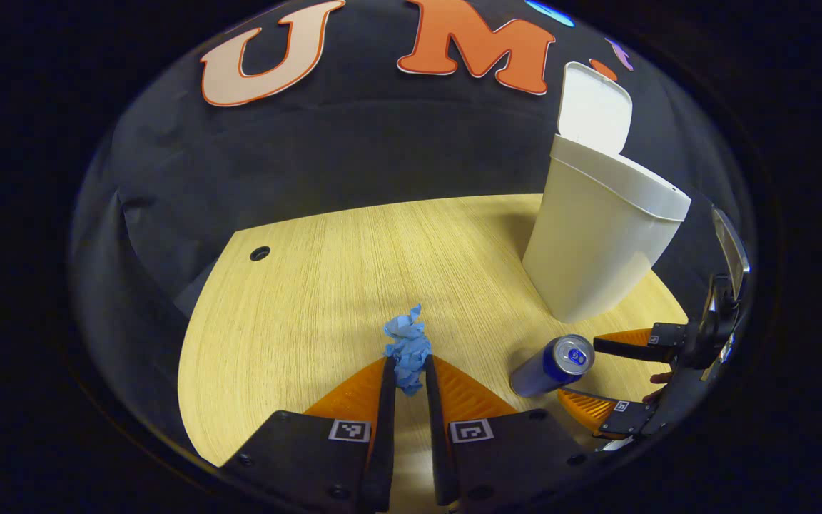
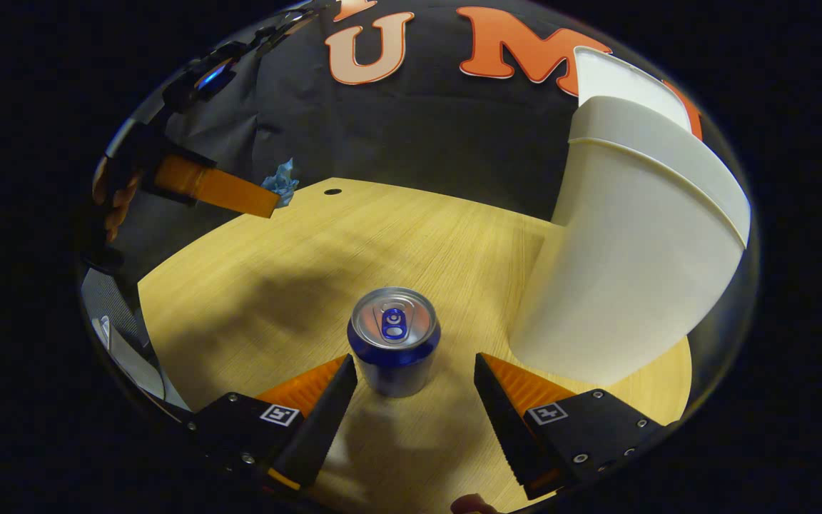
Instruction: Press the lid of the desktop garbage bin to open it, pick up the crumpled paper on the desktop and throw it into the bin, then pick up the pop can on the desktop and drop it into the bin, and finally close the garbage bin lid.
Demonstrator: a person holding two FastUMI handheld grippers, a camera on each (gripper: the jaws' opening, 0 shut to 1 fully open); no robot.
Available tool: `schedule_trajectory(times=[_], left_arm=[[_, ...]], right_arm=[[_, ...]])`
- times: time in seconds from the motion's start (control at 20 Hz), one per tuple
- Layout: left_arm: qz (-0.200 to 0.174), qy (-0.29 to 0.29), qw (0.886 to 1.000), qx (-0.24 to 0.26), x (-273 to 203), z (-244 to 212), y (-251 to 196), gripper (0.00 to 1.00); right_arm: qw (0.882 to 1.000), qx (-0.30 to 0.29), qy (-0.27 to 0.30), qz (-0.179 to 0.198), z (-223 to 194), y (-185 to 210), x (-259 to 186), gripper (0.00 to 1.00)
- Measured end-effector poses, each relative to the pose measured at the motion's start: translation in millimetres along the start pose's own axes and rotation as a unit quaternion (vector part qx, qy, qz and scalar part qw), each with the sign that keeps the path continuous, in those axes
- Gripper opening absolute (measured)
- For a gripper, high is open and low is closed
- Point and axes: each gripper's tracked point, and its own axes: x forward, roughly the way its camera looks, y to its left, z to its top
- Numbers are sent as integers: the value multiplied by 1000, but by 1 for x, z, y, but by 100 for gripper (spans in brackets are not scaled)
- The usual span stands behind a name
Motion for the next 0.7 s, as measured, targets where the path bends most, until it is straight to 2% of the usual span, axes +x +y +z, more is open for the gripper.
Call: schedule_trajectory(times=[0.45,0.6,0.7], left_arm=[[21,-22,1000,-3,-33,24,6,27],[18,-35,999,2,-35,33,5,27],[8,-44,999,3,-33,41,-4,27]], right_arm=[[999,28,-6,28,-5,15,27,99],[999,41,-10,32,-1,17,23,79],[998,47,-14,26,6,14,18,78]])
